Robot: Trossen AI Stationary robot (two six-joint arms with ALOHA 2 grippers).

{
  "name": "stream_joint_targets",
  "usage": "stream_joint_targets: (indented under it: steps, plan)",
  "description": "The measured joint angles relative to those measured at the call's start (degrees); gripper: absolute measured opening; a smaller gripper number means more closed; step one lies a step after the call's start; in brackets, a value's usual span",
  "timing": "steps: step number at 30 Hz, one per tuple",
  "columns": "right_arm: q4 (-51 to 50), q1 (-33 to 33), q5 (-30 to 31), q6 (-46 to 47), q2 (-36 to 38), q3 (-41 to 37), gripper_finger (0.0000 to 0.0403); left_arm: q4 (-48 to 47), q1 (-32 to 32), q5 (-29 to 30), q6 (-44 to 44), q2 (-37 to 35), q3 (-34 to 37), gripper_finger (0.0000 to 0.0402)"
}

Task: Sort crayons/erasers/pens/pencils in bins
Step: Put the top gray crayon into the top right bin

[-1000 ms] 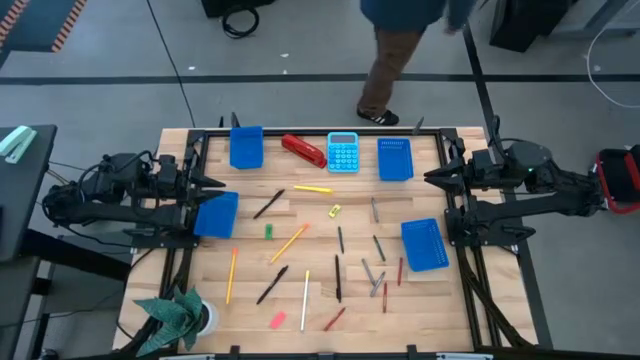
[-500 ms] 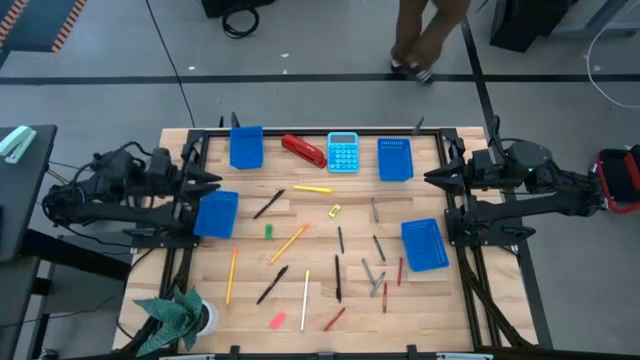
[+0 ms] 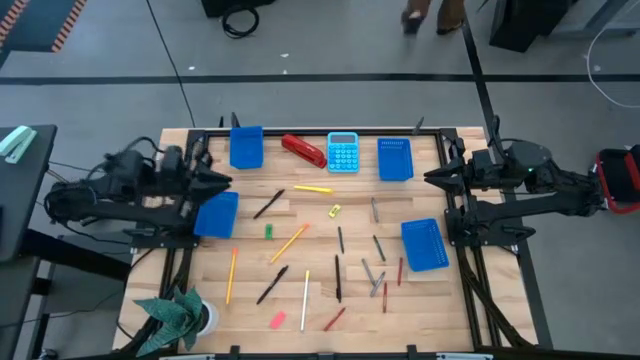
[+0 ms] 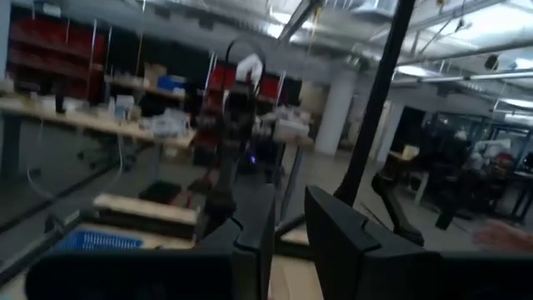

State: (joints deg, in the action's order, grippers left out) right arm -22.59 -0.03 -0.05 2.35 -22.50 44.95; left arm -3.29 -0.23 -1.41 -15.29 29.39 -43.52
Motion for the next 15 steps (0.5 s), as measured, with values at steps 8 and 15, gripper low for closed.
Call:
stream_joint_targets:
  steps: [8,15]
  plan:
    - [0.0,0.0,0.0,0.0,0.0,0.0,0.0055,2.3,-0.8,-5.4,-4.0,6.3,0.1,0.0090]
    - [0.0,0.0,0.0,0.0,0.0,0.0,0.0055,1.9,-6.2,-2.6,-5.1,5.3,0.1,0.0080]
